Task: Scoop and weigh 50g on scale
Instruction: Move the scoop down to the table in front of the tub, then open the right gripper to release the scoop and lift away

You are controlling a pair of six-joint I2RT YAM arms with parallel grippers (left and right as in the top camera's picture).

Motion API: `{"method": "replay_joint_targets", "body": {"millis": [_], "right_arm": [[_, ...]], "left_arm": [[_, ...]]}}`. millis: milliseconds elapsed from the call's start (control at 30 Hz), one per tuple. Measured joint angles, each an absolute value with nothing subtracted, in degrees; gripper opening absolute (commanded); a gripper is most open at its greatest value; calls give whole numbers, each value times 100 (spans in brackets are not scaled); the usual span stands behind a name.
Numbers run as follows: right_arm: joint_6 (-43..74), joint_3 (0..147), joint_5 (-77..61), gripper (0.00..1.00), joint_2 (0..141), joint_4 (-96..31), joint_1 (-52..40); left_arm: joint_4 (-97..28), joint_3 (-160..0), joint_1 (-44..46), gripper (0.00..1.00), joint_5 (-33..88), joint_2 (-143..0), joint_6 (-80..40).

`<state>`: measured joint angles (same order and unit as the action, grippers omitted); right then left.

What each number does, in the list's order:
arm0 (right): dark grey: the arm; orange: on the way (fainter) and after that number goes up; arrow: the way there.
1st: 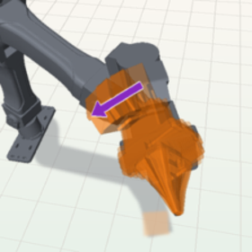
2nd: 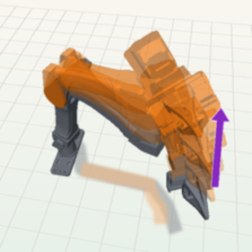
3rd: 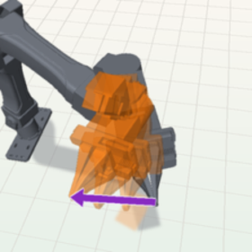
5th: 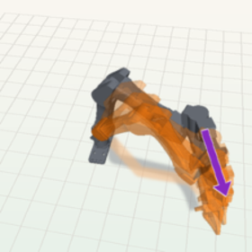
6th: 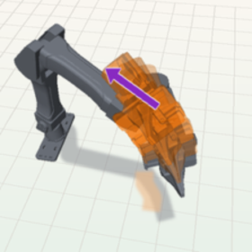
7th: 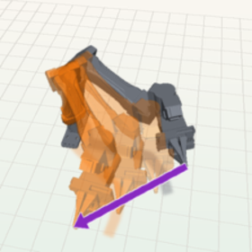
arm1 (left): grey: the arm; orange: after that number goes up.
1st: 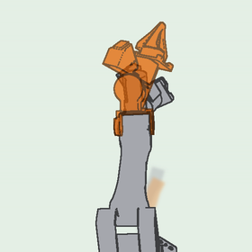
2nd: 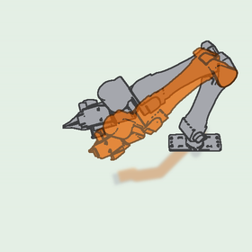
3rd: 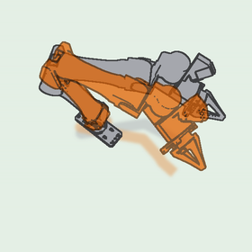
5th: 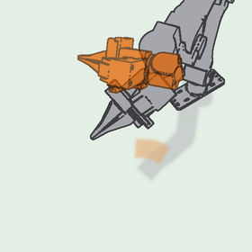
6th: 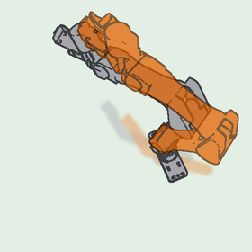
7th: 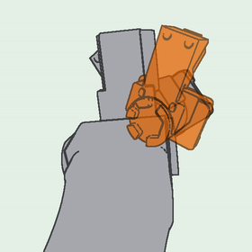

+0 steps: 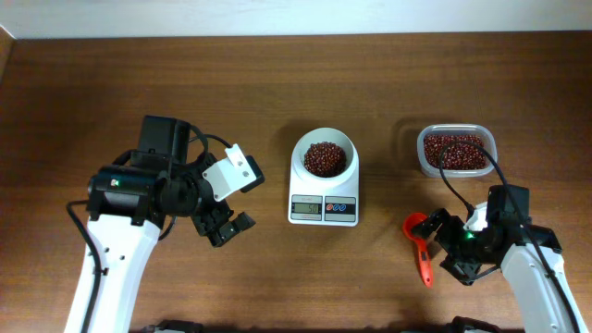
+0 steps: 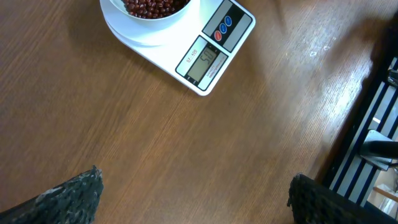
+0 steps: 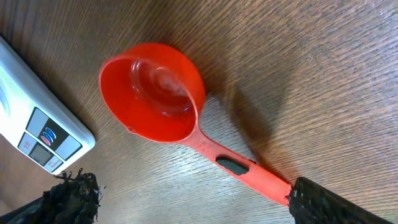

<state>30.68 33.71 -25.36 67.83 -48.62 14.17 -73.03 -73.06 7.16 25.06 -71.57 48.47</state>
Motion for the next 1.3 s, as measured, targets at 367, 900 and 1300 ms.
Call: {"method": "replay_joint_targets", "body": {"millis": [367, 900, 1300], "right_arm": [[3070, 3371, -2338, 99, 6783, -4864, 1417], [1632, 3334, -2453, 99, 6810, -2519, 1249], [1459, 3334, -2561, 99, 6215, -2099, 534]], "left_arm": [[-7301, -7306, 716, 99, 2506, -7157, 4847], [-7299, -7306, 716, 99, 2506, -7157, 4847], [-7297, -7306, 716, 99, 2506, -7157, 4847]]}}
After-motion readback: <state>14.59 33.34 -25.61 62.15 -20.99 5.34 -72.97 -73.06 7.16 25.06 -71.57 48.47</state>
